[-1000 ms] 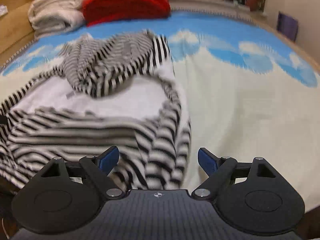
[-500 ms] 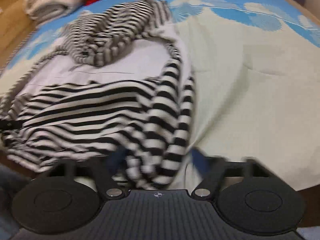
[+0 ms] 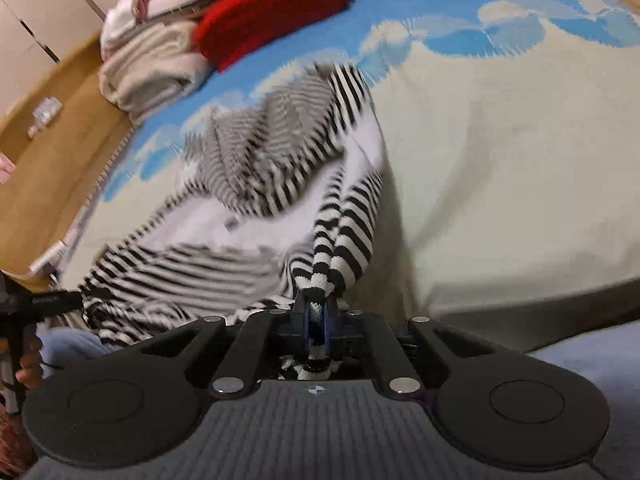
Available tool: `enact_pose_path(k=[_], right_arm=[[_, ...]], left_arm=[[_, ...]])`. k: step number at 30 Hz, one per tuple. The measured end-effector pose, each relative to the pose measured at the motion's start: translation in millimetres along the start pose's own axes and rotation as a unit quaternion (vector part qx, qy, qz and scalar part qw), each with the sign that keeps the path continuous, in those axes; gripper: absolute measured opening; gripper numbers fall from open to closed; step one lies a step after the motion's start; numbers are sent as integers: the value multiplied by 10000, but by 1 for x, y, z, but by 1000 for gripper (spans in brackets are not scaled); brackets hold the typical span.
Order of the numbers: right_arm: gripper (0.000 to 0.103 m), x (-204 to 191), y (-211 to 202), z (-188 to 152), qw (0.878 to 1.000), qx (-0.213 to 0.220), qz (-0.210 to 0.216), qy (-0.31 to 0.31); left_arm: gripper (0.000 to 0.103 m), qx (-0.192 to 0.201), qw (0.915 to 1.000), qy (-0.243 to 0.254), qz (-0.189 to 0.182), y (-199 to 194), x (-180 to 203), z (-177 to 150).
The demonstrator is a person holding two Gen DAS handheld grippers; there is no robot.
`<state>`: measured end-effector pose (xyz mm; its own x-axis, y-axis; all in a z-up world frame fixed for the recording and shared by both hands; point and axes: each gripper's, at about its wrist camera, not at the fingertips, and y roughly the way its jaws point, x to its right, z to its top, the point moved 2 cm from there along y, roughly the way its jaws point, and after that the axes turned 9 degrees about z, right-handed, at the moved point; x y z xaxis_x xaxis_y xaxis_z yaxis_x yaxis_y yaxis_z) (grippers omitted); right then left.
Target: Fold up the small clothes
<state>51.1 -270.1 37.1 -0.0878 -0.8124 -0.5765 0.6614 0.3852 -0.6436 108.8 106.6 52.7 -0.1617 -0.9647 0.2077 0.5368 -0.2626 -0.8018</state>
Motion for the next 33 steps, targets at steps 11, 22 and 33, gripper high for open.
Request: enact_pose_path(k=[11, 22, 33], right_arm=[[9, -14, 98, 248, 9920, 1105, -141, 593], [74, 43, 170, 216, 9873, 1176, -816, 686], [77, 47, 195, 175, 9827, 718, -1677, -327]], left_arm=[[26, 473, 9926, -415, 1038, 103, 18, 247], [103, 826, 9838, -522, 1502, 146, -28, 216], [103, 534, 9926, 730, 809, 180, -37, 136]])
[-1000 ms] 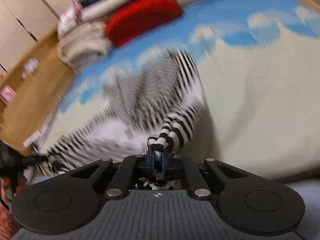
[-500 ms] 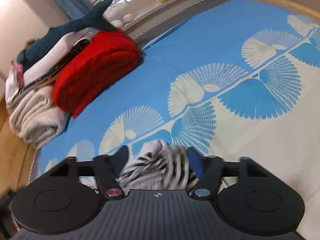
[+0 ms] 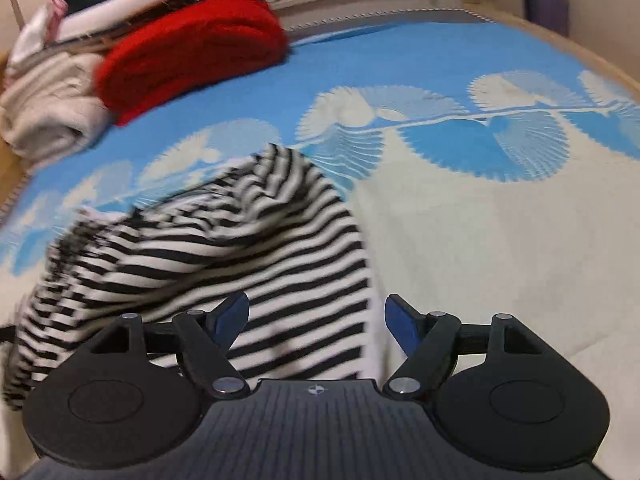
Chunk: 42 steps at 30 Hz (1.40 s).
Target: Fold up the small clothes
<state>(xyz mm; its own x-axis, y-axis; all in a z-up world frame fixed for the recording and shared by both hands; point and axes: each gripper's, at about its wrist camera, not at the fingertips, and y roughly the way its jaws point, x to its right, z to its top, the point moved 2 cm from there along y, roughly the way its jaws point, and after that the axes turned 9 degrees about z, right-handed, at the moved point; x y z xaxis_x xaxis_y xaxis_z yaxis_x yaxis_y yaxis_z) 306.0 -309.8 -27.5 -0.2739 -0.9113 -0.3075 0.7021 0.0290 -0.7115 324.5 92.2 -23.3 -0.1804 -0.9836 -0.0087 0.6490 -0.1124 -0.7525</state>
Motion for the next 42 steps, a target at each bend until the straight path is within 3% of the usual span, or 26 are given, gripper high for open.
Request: enact_pose_path(k=[3, 9, 13, 14, 15, 17, 18, 22, 23, 24, 26, 29, 31, 34, 38, 40, 42], right_arm=[[77, 7, 5, 1, 9999, -52, -30, 125], [77, 14, 22, 12, 9989, 22, 33, 472], [77, 9, 44, 22, 9988, -38, 19, 479], [77, 8, 49, 23, 9988, -86, 7, 474], [77, 6, 55, 25, 9987, -151, 25, 478], [78, 1, 61, 29, 9984, -207, 185, 485], [78, -3, 63, 32, 9981, -191, 321, 481], [77, -11, 69, 38, 9933, 37, 898, 729], [67, -11, 74, 37, 9922, 5, 953, 808], [42, -12, 79, 36, 9916, -46, 980, 840], [6, -16, 85, 38, 9926, -61, 975, 715], [3, -21, 69, 47, 9943, 557, 778, 468], [3, -23, 53, 55, 9907, 1039, 792, 371], [5, -25, 40, 62, 9862, 1452, 750, 253], [7, -19, 59, 57, 9940, 945, 467, 295], [16, -16, 67, 56, 9964, 641, 424, 346], [36, -14, 66, 54, 9966, 623, 393, 374]], left_arm=[[103, -196, 9988, 8, -451, 5, 10, 1], [103, -159, 9980, 410, -445, 22, 45, 10], [99, -532, 9977, 341, -258, 47, 64, 11], [86, -523, 9977, 377, -196, 51, 66, 13], [61, -503, 9977, 409, -222, 52, 69, 15], [47, -441, 9982, 266, -296, 52, 67, 21], [34, -388, 9987, 172, -283, 52, 65, 24], [20, -441, 9975, -415, -351, 52, 45, 32], [17, -441, 9969, -537, -377, 51, 41, 33], [14, -414, 9961, -653, -417, 49, 38, 36], [13, -192, 9954, -794, -500, 35, 32, 45], [12, 409, 9944, -744, -624, 8, 28, 60], [12, 770, 9940, -681, -377, 0, 25, 68], [12, 680, 9940, -842, -165, 19, 15, 79], [12, 255, 9938, -1060, 222, 65, 2, 82], [12, 130, 9921, -1237, 167, 78, -6, 84], [12, 131, 9905, -1355, 205, 83, -15, 85]])
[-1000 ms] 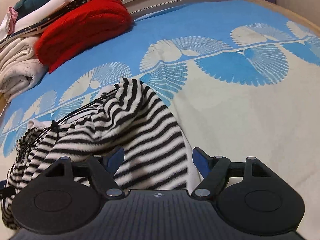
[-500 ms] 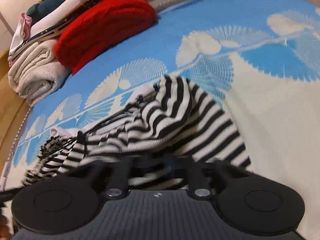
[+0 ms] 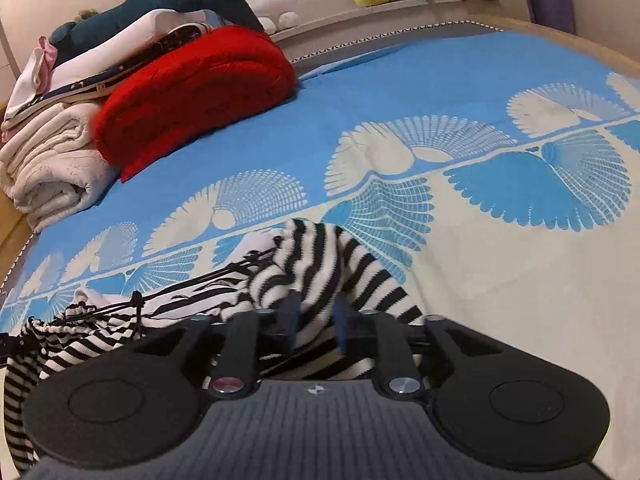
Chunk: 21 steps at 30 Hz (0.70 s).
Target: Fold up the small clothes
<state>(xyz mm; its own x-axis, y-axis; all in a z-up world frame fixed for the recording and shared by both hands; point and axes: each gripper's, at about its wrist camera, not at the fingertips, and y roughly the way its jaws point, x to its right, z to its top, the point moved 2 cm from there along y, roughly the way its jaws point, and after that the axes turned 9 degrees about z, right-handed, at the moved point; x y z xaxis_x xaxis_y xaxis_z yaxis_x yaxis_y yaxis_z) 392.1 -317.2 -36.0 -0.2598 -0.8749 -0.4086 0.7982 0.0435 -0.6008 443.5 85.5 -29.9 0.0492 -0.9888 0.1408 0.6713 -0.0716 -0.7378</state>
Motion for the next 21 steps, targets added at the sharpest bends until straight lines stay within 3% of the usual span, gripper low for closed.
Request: enact_pose_path(k=[3, 7, 9, 11, 12, 13, 14, 16, 19, 21], right_arm=[[62, 4, -8, 3, 9996, 265, -12, 109], [72, 7, -7, 14, 9984, 355, 353, 275], [81, 0, 5, 17, 9989, 216, 416, 38], [81, -10, 25, 17, 9989, 2, 214, -406], [75, -16, 39, 15, 9973, -231, -50, -698], [63, -20, 50, 11, 9945, -466, -217, -907], [17, -23, 58, 8, 9926, -588, -200, -1043], [11, -30, 58, 9, 9906, -573, -278, -1213], [10, -38, 26, 36, 9924, 59, 8, -1231], [10, -37, 6, 55, 9936, 453, 249, -1006]], left_arm=[[12, -70, 9999, -119, 20, 6, -8, 3], [12, -48, 10000, -40, 37, 3, -5, 1], [12, -20, 10000, 30, 56, 4, -1, 1], [13, 2, 9999, 120, 86, 4, 1, 1], [12, 6, 9998, 171, 94, 4, 2, 0], [12, 31, 9996, 243, 122, 2, 3, 1], [10, 102, 9994, 282, 145, -2, 3, 3], [9, 308, 9987, 389, 104, -15, 4, 12], [9, 812, 9956, 468, 10, -44, 5, 30], [9, 863, 9954, 392, -147, -47, 7, 36]])
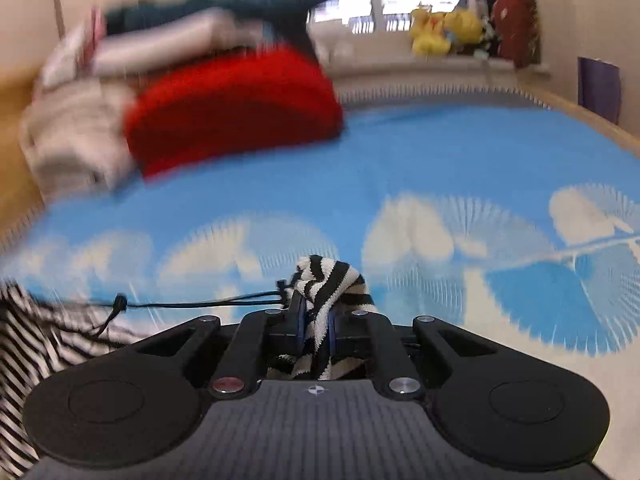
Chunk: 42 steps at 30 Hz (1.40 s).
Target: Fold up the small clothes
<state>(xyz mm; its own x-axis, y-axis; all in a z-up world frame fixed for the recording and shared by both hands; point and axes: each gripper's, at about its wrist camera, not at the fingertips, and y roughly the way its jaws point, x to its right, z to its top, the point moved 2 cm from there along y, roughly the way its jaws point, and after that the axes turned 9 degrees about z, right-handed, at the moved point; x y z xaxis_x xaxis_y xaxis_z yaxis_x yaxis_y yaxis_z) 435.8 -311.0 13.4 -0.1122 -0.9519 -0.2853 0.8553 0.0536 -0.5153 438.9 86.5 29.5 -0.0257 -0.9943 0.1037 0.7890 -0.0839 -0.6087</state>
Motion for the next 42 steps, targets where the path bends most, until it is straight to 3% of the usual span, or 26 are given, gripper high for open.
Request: enact_pose_path(k=[3, 8, 11, 13, 15, 16, 17, 18, 19, 22, 27, 29, 32, 37, 40, 42], right_arm=[[11, 14, 6, 4, 9994, 69, 31, 339], [11, 60, 65, -33, 9872, -742, -205, 1395], [12, 71, 66, -31, 9827, -491, -110, 1784], [14, 65, 63, -22, 9840, -186, 0, 1773], [30, 60, 68, -24, 9865, -113, -263, 1610], [33, 58, 72, -29, 9869, -136, -435, 1545], [36, 55, 78, -38, 9870, -280, -549, 1482], [37, 54, 86, -43, 9865, -500, -553, 1456], [37, 51, 87, -49, 9863, -610, -594, 1414], [51, 50, 65, -37, 9863, -394, -572, 1495], [71, 54, -11, -9, 9823, -303, -524, 1774], [72, 57, -40, -14, 9803, -512, -721, 1766], [73, 55, -77, -48, 9793, -965, -829, 1576], [72, 40, -104, -111, 9751, -1589, -832, 1302], [72, 26, -104, -118, 9816, -1535, -676, 915], [64, 18, -99, -122, 9854, -1468, -785, 368]], left_arm=[[9, -273, 9992, 217, 217, 26, 11, -9], [10, -911, 9932, 506, 521, 82, 11, -39], [13, -774, 9952, 366, 471, 83, 3, -36], [26, -715, 9959, 257, 492, 81, 0, -34], [57, -663, 9941, 307, 799, 84, -2, -36], [66, -663, 9934, 378, 857, 86, -3, -41], [84, -774, 9919, 431, 906, 89, -4, -43], [88, -894, 9900, 463, 988, 92, -4, -46], [88, -918, 9897, 493, 984, 91, -3, -45], [89, -933, 9912, 512, 784, 75, -2, -36], [103, -520, 9954, 691, 414, 9, -3, -31], [103, -271, 9938, 954, 513, -26, -3, -35], [103, -185, 9900, 1159, 785, -65, -7, -45], [103, -541, 9879, 1164, 875, -100, -27, -95], [103, -833, 9831, 1397, 835, -99, -33, -124], [103, -702, 9746, 1906, 943, -95, -30, -136]])
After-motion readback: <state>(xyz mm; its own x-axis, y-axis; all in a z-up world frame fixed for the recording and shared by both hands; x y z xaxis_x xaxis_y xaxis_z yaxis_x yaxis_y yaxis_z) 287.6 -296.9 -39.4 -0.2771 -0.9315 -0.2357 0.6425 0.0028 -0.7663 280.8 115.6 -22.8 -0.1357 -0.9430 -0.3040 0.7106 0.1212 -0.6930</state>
